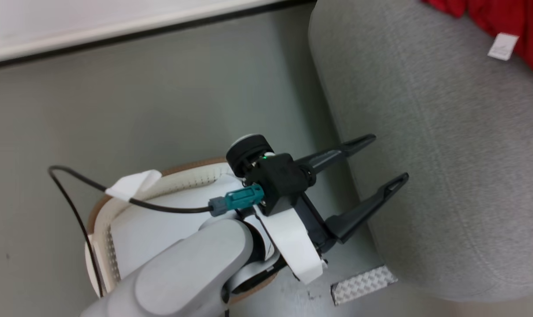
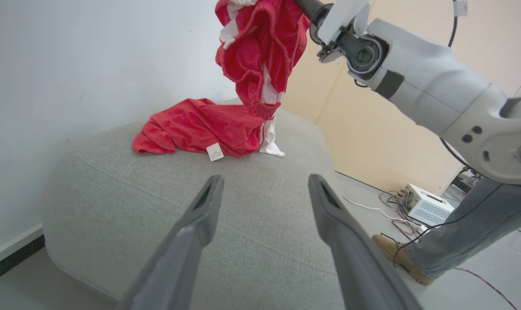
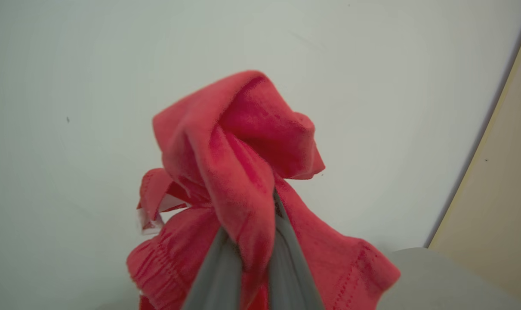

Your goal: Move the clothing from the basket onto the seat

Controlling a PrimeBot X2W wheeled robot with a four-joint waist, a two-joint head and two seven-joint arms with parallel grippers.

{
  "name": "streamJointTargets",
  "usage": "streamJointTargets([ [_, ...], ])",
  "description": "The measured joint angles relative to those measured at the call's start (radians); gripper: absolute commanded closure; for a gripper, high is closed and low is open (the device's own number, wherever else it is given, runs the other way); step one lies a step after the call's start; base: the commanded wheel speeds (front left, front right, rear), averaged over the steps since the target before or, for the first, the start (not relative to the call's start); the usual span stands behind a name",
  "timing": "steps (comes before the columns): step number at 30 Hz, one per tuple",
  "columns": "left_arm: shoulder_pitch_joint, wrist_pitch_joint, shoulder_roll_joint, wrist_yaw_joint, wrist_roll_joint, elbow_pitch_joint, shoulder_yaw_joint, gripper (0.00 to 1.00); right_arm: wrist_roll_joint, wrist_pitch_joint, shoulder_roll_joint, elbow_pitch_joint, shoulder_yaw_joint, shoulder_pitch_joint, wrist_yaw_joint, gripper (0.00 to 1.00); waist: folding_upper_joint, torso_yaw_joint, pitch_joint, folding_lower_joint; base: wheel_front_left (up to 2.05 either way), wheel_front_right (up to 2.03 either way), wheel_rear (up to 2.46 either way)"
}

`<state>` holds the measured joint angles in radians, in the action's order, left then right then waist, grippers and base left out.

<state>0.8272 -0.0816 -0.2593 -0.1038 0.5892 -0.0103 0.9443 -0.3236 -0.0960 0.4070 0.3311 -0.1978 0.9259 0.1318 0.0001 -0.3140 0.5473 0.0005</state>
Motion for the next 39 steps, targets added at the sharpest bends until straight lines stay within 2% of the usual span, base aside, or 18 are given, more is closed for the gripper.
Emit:
streamJointTargets([
  [7, 0.004, 0.018, -0.048, 0.028, -0.006, -0.042, -0.018, 0.00, 0.098, -0.024, -0.001, 0.222, -0.150, 0.150, 0.000, 1.00, -0.0001, 0.042, 0.107, -0.0001, 0.00, 0.00, 0.00],
  [13, -0.021, 0.019, -0.074, 0.043, -0.009, -0.061, -0.014, 0.00, 0.231, -0.115, -0.079, 0.458, -0.320, 0.149, 0.000, 1.00, -0.0001, 0.064, 0.142, -0.0001, 0.00, 0.00, 0.00],
  [14, -0.029, 0.018, -0.078, 0.044, -0.008, -0.062, -0.015, 0.00, 0.245, -0.129, -0.093, 0.486, -0.334, 0.143, 0.000, 0.81, -0.0001, 0.064, 0.137, -0.0002, 0.00, 0.00, 0.00],
  [15, -0.037, 0.017, -0.082, 0.045, -0.007, -0.061, -0.016, 0.00, 0.262, -0.138, -0.101, 0.514, -0.347, 0.135, 0.000, 0.50, -0.0001, 0.062, 0.130, -0.0003, 0.00, 0.00, 0.00],
  [16, -0.044, 0.014, -0.088, 0.051, -0.004, -0.059, -0.017, 0.00, 0.273, -0.145, -0.106, 0.538, -0.358, 0.125, 0.000, 0.00, -0.0001, 0.059, 0.121, -0.0003, 0.00, 0.00, 0.00],
  [19, -0.070, 0.001, -0.104, 0.053, 0.005, -0.045, -0.022, 0.00, 0.291, -0.161, -0.113, 0.579, -0.381, 0.091, 0.000, 0.00, -0.0001, 0.048, 0.085, -0.0003, 0.00, 0.00, 0.00],
  [23, -0.120, -0.021, -0.110, 0.065, 0.035, -0.030, -0.027, 0.00, 0.295, -0.165, -0.119, 0.562, -0.366, 0.034, 0.000, 0.00, -0.0001, 0.039, 0.022, -0.0005, 0.00, 0.00, 0.00],
  [30, -0.184, -0.087, -0.105, 0.079, 0.061, 0.016, -0.034, 0.00, 0.283, -0.166, -0.126, 0.417, -0.284, -0.171, 0.000, 0.00, 0.0000, 0.038, -0.104, -0.0007, 0.00, 0.00, 0.00],
  [39, -0.302, -0.153, -0.079, 0.105, 0.119, 0.105, -0.066, 0.00, 0.140, -0.167, -0.148, 0.137, -0.107, -0.459, 0.000, 0.00, 0.0000, 0.092, -0.283, -0.0009, 0.00, 0.00, 0.00],
])
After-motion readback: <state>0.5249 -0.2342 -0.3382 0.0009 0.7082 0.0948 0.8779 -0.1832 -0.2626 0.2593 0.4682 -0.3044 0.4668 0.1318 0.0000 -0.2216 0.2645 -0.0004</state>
